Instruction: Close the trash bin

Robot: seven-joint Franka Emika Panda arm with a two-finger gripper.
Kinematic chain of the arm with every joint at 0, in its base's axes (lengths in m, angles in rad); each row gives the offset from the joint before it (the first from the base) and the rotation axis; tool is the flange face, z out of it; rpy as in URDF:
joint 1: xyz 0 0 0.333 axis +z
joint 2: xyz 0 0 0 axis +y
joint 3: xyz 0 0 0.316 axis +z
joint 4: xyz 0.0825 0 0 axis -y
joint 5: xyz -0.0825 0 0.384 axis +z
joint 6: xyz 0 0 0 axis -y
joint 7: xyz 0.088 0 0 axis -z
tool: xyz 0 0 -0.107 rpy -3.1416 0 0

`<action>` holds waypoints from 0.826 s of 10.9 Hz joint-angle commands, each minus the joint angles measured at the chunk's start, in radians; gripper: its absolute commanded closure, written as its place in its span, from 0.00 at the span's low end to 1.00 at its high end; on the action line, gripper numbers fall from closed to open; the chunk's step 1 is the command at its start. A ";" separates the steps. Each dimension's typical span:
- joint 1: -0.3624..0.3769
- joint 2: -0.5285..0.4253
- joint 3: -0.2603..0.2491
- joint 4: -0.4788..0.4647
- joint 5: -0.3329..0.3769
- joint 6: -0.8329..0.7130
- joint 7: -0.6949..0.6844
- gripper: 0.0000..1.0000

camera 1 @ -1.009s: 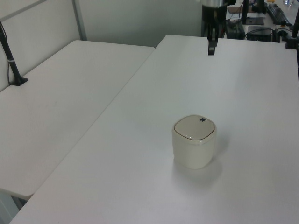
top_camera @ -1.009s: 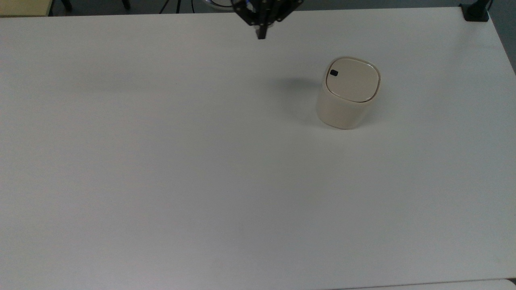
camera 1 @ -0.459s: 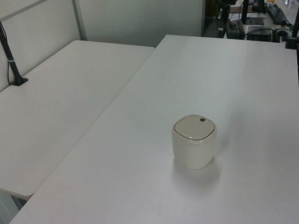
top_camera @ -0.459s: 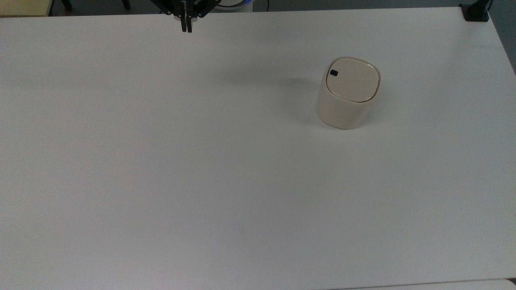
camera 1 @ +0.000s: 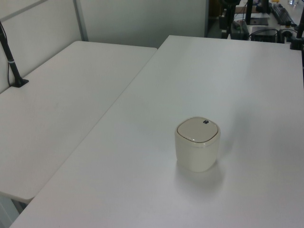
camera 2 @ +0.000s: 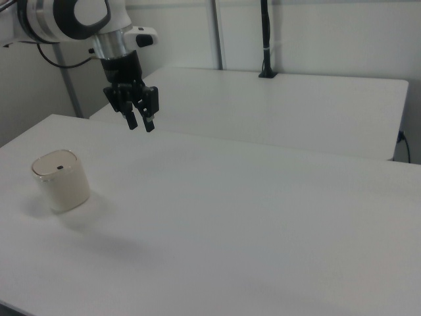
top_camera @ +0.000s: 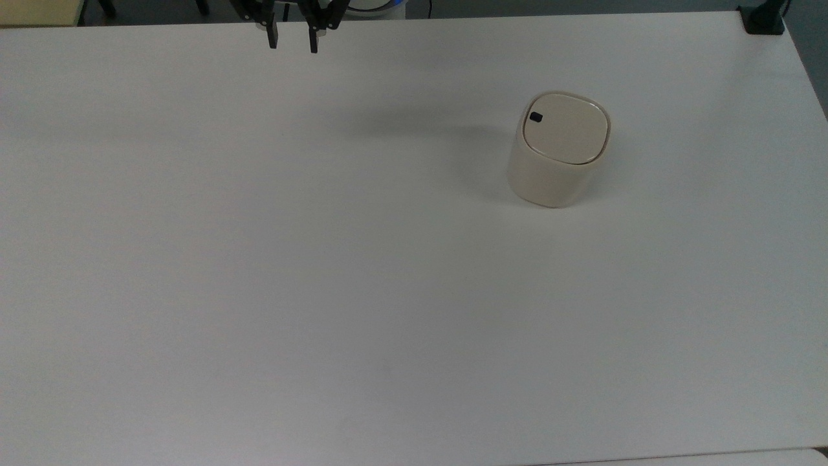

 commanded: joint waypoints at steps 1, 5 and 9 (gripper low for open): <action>-0.008 -0.014 0.010 -0.006 0.013 -0.018 0.000 0.20; -0.008 -0.015 0.010 -0.006 0.014 -0.018 0.000 0.00; -0.006 -0.021 0.012 -0.012 0.005 -0.018 -0.001 0.00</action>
